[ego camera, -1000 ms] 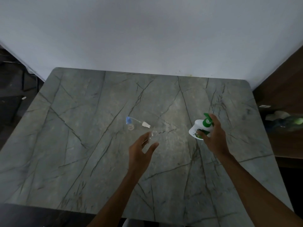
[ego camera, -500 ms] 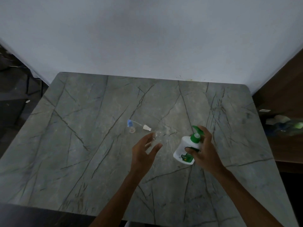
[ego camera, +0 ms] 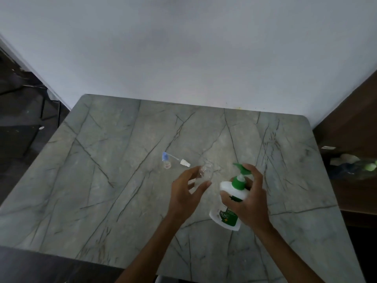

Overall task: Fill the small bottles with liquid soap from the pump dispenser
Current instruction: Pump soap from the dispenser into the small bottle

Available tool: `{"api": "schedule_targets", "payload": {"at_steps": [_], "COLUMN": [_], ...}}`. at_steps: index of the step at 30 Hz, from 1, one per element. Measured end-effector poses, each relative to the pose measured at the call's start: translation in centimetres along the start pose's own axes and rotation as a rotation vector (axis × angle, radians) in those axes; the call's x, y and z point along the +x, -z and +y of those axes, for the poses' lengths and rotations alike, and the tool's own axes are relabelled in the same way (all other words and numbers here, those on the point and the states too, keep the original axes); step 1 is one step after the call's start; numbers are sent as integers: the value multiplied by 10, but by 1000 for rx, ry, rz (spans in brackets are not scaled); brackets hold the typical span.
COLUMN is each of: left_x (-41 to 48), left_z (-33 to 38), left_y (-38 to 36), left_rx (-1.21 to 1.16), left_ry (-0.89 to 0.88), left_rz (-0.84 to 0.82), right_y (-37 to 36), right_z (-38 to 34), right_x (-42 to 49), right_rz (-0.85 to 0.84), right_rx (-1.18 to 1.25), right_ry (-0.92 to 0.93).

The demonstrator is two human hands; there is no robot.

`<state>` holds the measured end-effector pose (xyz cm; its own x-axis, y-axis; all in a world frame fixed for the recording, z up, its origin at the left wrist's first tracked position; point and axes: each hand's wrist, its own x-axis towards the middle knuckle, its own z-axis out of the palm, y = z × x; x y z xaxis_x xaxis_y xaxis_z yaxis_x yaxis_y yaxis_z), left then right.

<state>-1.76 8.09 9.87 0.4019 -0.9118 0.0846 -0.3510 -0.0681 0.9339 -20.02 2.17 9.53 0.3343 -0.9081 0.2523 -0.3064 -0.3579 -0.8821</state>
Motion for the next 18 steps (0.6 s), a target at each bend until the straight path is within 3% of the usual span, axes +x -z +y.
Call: {"api": "schedule_targets", "payload": {"at_steps": [7, 18], "left_x": [-1, 20], "left_z": [1, -6], "left_y": [22, 64], "left_rx": [65, 125], "left_ry": [-94, -296], "left_rz": [0, -133], "right_y": [4, -7], "right_z": [-35, -71], "right_x": [20, 32], "right_rz": [-246, -368], "right_rx": [-172, -265], "right_ry": [174, 157]}}
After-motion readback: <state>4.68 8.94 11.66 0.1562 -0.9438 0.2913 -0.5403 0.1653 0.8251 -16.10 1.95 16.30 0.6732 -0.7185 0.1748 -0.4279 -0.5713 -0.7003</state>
